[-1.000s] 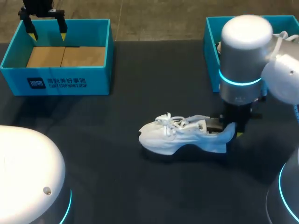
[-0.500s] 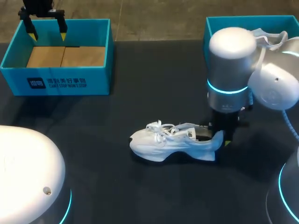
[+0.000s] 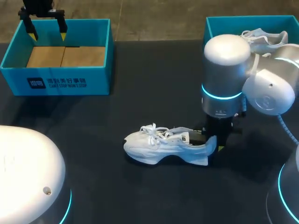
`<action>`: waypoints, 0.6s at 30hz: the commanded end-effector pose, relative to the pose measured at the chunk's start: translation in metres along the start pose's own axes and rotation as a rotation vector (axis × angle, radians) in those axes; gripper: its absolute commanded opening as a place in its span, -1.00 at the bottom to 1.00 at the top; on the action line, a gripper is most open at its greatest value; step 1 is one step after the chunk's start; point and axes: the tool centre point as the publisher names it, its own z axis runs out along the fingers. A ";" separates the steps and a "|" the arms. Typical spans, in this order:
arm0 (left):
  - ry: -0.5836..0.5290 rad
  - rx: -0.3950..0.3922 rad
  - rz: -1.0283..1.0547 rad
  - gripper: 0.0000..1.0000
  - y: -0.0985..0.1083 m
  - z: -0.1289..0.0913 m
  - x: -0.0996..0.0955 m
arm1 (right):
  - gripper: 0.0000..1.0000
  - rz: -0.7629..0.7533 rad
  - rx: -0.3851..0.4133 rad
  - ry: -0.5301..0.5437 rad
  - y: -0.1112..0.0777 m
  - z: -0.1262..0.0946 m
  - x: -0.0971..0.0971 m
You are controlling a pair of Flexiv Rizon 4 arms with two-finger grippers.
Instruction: Take the shoe out of the shoebox, open the shoe tongue, remove and reinsert the insole, then place the shoe into the shoebox
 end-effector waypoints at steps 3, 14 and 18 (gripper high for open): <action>-0.001 0.000 0.000 1.00 0.000 0.000 0.000 | -1.00 -0.031 -0.006 0.007 -0.002 0.006 0.007; -0.001 0.000 0.000 1.00 0.000 0.000 0.000 | -1.00 -0.065 -0.010 -0.016 -0.002 0.007 0.013; -0.001 0.000 0.000 1.00 0.000 0.000 0.000 | -0.36 -0.065 -0.005 -0.018 -0.002 0.006 0.014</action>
